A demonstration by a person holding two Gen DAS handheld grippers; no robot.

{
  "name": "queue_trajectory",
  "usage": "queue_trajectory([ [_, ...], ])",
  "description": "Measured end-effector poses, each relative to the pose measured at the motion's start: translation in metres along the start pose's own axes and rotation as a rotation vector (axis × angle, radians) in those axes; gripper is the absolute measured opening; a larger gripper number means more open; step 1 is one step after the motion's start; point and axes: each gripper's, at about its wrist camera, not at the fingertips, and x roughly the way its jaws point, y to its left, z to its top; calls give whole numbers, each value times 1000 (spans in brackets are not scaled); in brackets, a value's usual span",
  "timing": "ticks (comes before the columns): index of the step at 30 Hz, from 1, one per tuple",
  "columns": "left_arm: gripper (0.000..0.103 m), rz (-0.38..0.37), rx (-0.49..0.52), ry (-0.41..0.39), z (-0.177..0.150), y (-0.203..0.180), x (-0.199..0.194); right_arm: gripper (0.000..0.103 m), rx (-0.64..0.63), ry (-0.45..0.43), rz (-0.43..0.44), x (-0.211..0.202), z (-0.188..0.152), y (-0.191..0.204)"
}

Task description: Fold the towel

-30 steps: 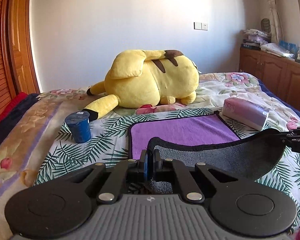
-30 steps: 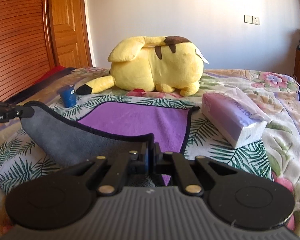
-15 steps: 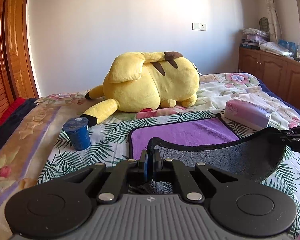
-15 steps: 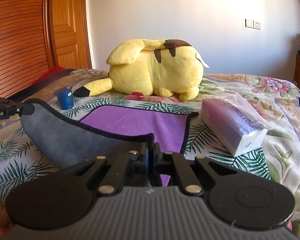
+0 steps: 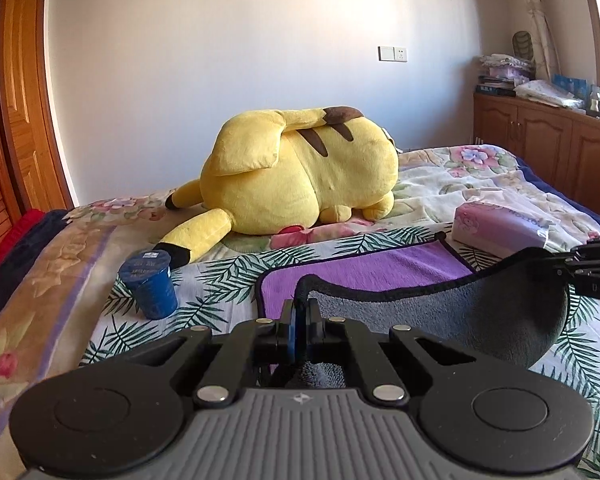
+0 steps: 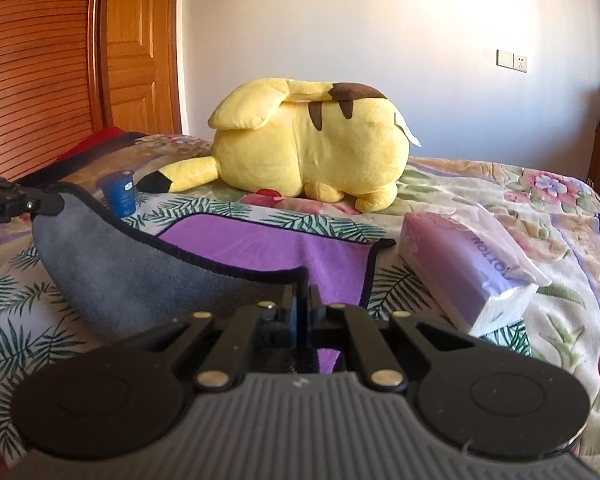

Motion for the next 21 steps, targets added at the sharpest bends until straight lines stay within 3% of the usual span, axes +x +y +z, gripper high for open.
queue_trajectory([
  [21,4,-2,37,-20,10,2,46,5,-46,-18,-11,38,9,-16],
])
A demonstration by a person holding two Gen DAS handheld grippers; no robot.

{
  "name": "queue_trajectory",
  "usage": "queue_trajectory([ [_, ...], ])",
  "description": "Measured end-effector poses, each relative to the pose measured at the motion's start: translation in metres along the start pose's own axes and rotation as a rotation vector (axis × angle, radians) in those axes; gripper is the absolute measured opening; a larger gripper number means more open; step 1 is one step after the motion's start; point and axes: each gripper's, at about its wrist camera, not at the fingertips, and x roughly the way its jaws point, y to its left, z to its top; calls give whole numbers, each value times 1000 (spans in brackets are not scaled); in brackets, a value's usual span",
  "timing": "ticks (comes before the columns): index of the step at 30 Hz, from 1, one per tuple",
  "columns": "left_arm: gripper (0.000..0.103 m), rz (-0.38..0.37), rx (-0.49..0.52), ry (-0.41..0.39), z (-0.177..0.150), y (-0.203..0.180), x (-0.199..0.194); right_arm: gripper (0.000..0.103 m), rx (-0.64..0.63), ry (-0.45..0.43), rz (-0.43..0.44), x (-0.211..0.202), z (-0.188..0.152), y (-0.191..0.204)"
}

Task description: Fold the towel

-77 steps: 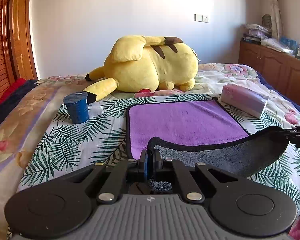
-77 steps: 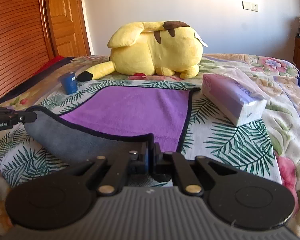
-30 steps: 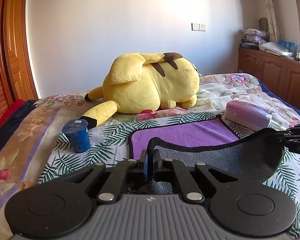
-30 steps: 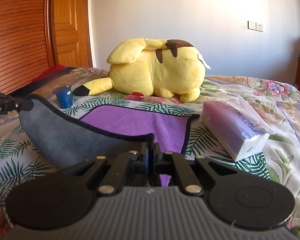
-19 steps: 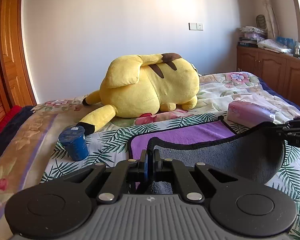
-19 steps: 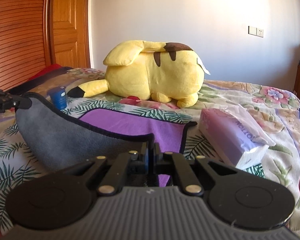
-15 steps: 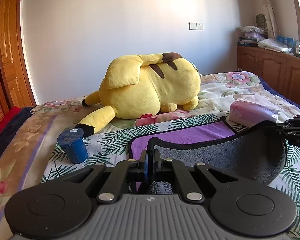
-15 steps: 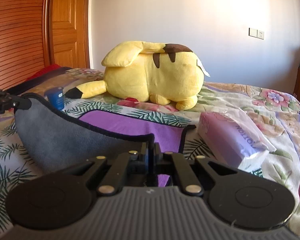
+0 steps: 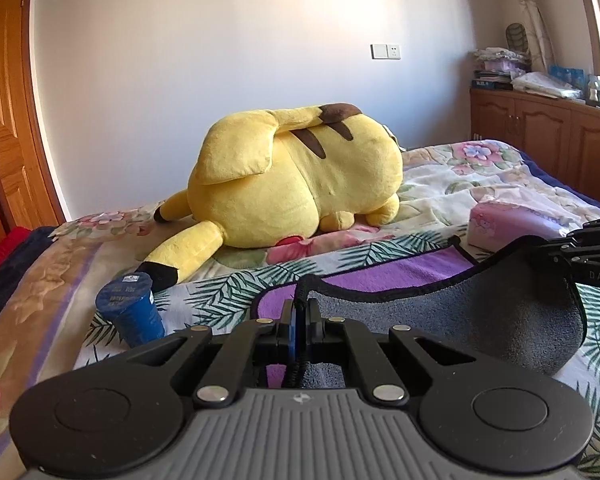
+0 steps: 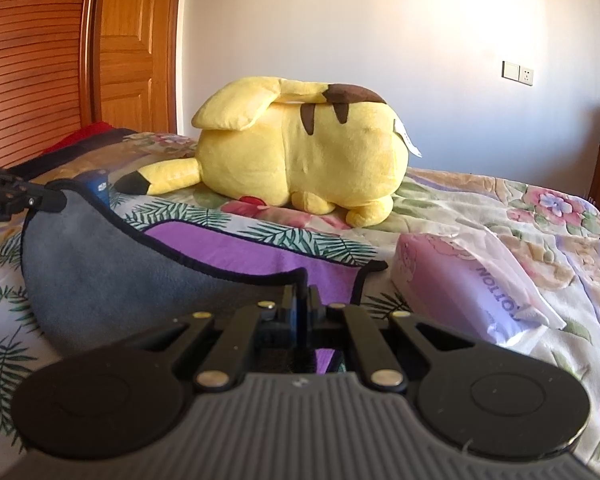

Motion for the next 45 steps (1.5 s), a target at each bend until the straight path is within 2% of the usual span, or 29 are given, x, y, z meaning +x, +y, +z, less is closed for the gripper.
queue_trajectory([
  [10,4,24,16,-8,16,4,9,5,2,-50,1,6,18,-1],
  [26,4,59,19,-28,44,9,33,5,-47,-66,-23,28,47,-7],
  [38,4,78,21,-20,42,16,76,5,-59,-47,-61,61,42,-19],
  [45,4,92,12,19,32,18,104,5,-49,-25,-60,83,32,-22],
])
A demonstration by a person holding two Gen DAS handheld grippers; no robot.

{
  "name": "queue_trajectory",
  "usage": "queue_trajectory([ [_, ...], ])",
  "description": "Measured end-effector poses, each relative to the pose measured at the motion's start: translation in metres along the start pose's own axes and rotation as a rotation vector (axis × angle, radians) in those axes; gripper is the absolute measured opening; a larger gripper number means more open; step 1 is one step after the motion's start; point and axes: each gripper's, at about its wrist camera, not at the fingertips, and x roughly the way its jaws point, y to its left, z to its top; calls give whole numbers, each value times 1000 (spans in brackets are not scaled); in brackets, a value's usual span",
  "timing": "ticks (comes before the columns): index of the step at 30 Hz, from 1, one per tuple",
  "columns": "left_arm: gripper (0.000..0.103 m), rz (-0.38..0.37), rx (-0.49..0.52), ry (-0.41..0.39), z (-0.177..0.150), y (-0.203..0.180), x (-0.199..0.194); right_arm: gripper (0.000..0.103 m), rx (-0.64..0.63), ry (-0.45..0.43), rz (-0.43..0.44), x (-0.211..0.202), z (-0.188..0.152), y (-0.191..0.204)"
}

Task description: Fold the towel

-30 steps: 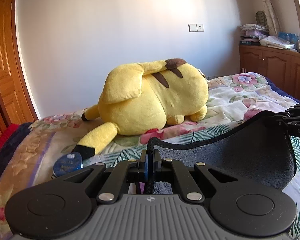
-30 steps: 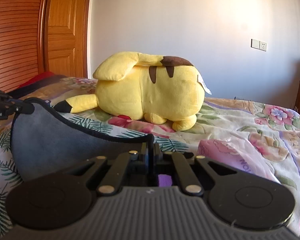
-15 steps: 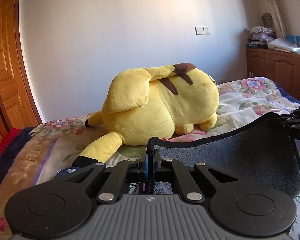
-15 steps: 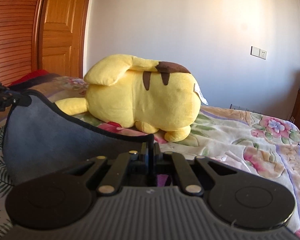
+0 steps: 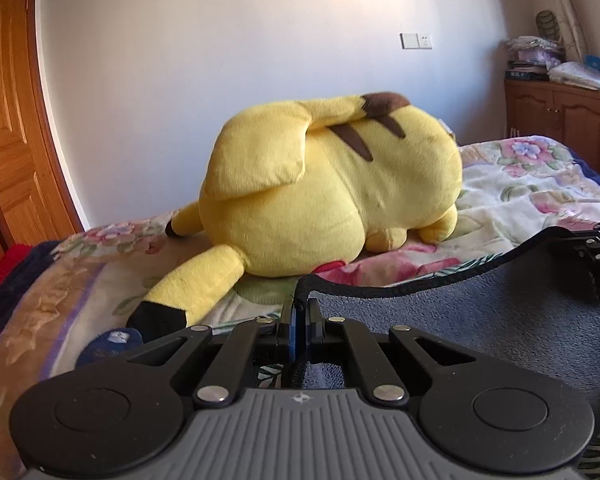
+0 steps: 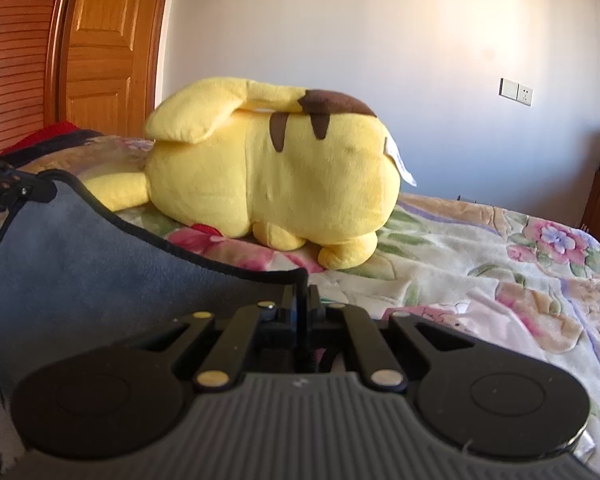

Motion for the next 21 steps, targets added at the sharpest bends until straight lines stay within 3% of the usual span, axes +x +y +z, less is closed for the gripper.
queue_trajectory([
  [15,5,18,14,88,-22,-6,38,5,16,98,4,29,-21,2],
  [18,11,16,0,109,-24,-6,41,5,25,109,10,31,-22,1],
  [21,36,18,0,106,-25,-7,39,14,33,115,5,31,-23,1],
])
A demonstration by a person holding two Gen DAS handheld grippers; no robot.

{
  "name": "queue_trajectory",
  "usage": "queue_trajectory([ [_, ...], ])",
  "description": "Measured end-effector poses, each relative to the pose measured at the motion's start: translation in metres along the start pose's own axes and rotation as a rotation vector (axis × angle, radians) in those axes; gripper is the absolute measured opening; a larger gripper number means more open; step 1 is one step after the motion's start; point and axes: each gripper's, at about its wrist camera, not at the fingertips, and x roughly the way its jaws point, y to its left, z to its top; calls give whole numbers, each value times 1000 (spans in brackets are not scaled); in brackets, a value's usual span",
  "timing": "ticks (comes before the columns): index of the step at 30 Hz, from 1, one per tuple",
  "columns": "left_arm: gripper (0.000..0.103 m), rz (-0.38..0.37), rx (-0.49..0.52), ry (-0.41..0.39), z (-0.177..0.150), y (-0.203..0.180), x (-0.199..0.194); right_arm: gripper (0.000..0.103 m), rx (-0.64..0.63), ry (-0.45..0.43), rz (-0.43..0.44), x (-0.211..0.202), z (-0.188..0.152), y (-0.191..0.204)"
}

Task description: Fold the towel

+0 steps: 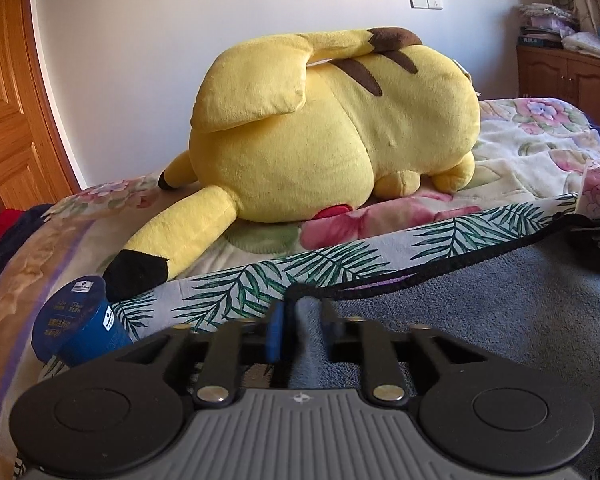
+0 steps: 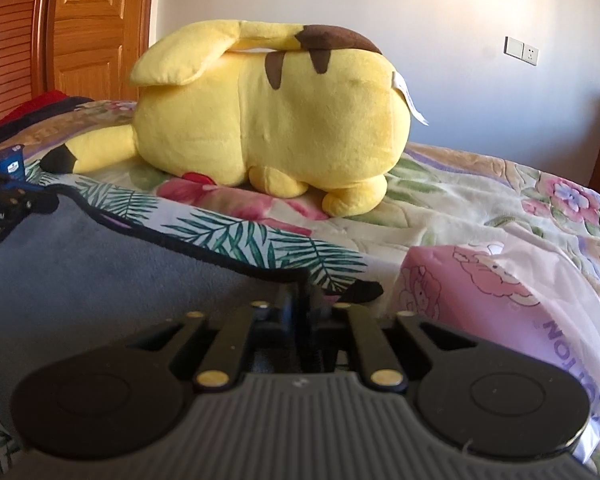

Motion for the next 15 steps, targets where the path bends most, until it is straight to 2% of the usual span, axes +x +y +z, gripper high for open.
queue_trajectory([
  [1,49,-4,-4,-2,0,0,-2,14,4,3,2,-1,0,0],
  [2,59,-9,-13,-7,0,0,-4,16,4,6,3,-1,0,0],
  [5,67,-20,-33,-10,1,1,-12,51,7,4,4,-7,0,0],
  [11,84,-36,-49,-25,6,-3,-38,51,35,3,17,-28,6,-1],
  [15,86,-47,-58,-30,12,-5,-59,52,55,3,28,-47,12,1],
])
